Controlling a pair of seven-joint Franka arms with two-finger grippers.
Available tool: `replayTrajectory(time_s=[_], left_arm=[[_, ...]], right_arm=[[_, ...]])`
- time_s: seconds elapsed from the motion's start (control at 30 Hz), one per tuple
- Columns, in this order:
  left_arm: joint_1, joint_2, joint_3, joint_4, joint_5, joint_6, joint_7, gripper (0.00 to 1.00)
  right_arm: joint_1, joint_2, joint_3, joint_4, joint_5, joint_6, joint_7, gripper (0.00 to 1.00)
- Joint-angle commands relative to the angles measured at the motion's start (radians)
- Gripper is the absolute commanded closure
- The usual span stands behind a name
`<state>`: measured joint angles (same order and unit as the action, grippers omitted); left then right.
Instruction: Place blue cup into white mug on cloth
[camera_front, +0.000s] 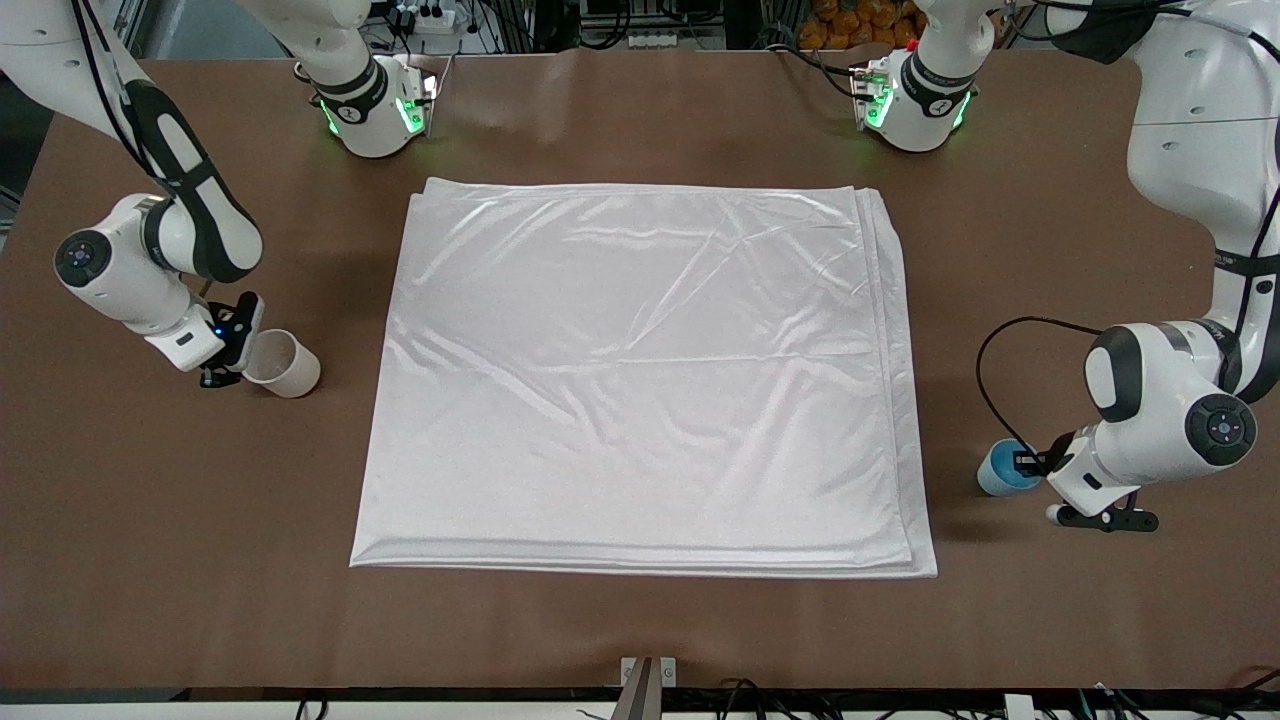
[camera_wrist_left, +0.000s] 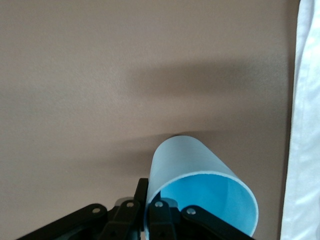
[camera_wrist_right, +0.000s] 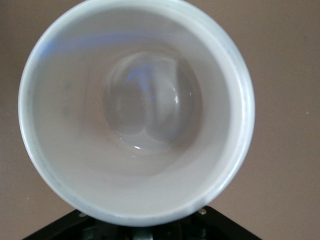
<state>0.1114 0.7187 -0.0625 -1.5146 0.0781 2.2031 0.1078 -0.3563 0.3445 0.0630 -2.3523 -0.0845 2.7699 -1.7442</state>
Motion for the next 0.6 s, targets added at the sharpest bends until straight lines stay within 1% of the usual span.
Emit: replayTrajectory(time_s=[0.0,0.07,0.23,0.4,0.57], left_arm=[[-0.007,-0.027,0.000,0.004,-0.018,-0.002,0.016,1.00],[-0.024,-0.044,0.001,0.004,-0.023,-0.009,0.015,1.00],[-0.038,-0.077,0.001,0.004,-0.024,-0.037,0.013,1.00],[-0.045,-0.114,0.001,0.007,-0.024,-0.082,-0.002,1.00],[-0.061,-0.137,0.000,0.039,-0.027,-0.143,-0.002,1.00]], right_arm=[[-0.026,-0.018,0.035,-0.013,-0.011,0.019,-0.021,1.00],[-0.026,-0.019,0.046,-0.010,-0.005,0.019,-0.018,1.00],[-0.027,-0.031,0.097,-0.008,0.020,0.019,-0.014,1.00],[-0.024,-0.050,0.109,-0.007,0.025,0.017,-0.011,1.00],[-0.023,-0.065,0.162,-0.005,0.025,0.017,0.031,1.00]])
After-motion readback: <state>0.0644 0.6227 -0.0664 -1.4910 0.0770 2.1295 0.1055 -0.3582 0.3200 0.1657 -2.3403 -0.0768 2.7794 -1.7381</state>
